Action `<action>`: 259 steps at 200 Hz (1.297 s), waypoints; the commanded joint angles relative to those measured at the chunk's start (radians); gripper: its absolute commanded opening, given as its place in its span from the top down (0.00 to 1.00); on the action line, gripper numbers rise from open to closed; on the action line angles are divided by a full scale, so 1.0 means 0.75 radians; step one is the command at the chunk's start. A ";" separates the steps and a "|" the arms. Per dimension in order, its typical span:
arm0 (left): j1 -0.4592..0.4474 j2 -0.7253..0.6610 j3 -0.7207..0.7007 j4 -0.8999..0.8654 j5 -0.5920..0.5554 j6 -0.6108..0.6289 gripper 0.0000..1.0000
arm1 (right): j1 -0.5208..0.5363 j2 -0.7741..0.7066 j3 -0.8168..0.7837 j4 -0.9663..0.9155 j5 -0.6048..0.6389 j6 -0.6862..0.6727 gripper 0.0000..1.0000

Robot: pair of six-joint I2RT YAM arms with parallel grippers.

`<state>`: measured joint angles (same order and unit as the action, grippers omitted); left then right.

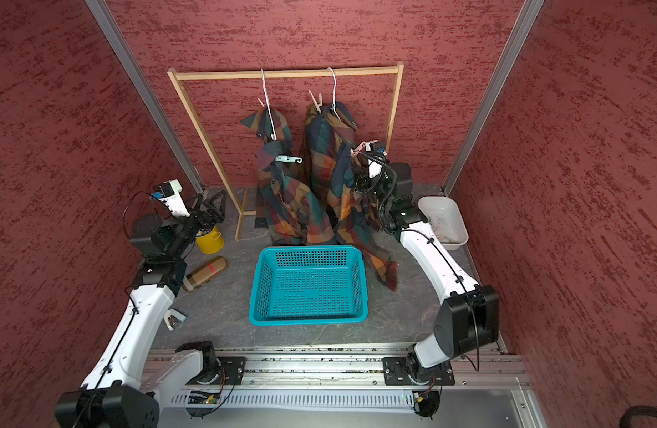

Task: Remove the clothespins securing long-sleeve shirts to the hanger
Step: Pick up the hanger from the clothesline.

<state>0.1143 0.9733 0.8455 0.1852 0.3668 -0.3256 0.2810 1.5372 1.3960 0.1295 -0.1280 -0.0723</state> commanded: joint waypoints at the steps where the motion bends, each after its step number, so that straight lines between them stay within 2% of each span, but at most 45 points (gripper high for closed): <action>1: 0.010 -0.022 0.020 0.004 0.020 0.005 0.00 | 0.010 0.023 0.058 0.007 -0.018 -0.006 0.38; 20: 0.010 -0.021 0.020 0.001 0.019 0.009 0.00 | 0.010 0.039 0.080 0.005 -0.039 -0.005 0.47; 38: 0.011 -0.025 0.020 -0.003 0.020 0.009 0.00 | 0.010 0.050 0.097 -0.003 -0.048 -0.008 0.52; 58: 0.010 -0.029 0.020 -0.004 0.020 0.008 0.00 | 0.011 0.049 0.102 -0.003 -0.060 -0.013 0.65; 81: 0.011 -0.030 0.020 -0.006 0.022 0.007 0.00 | 0.012 0.046 0.112 -0.002 -0.077 -0.017 0.70; 112: 0.010 -0.035 0.018 -0.008 0.026 0.006 0.00 | 0.012 0.037 0.117 0.000 -0.092 -0.026 0.91; 124: 0.010 -0.037 0.016 -0.008 0.025 0.005 0.00 | 0.013 0.033 0.116 0.003 -0.095 -0.024 0.92; 149: 0.009 -0.044 0.012 -0.010 0.028 0.005 0.00 | 0.014 0.017 0.117 0.010 -0.103 -0.024 1.00; 211: 0.011 -0.046 0.010 0.003 0.046 0.002 0.00 | 0.014 -0.055 0.105 0.064 -0.134 0.000 1.00; 259: 0.019 0.020 0.026 0.026 0.077 -0.015 0.00 | 0.014 -0.159 0.075 0.110 -0.156 0.037 1.00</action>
<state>0.1188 0.9638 0.8455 0.1822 0.3962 -0.3260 0.2863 1.5021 1.4494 0.1230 -0.2188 -0.0677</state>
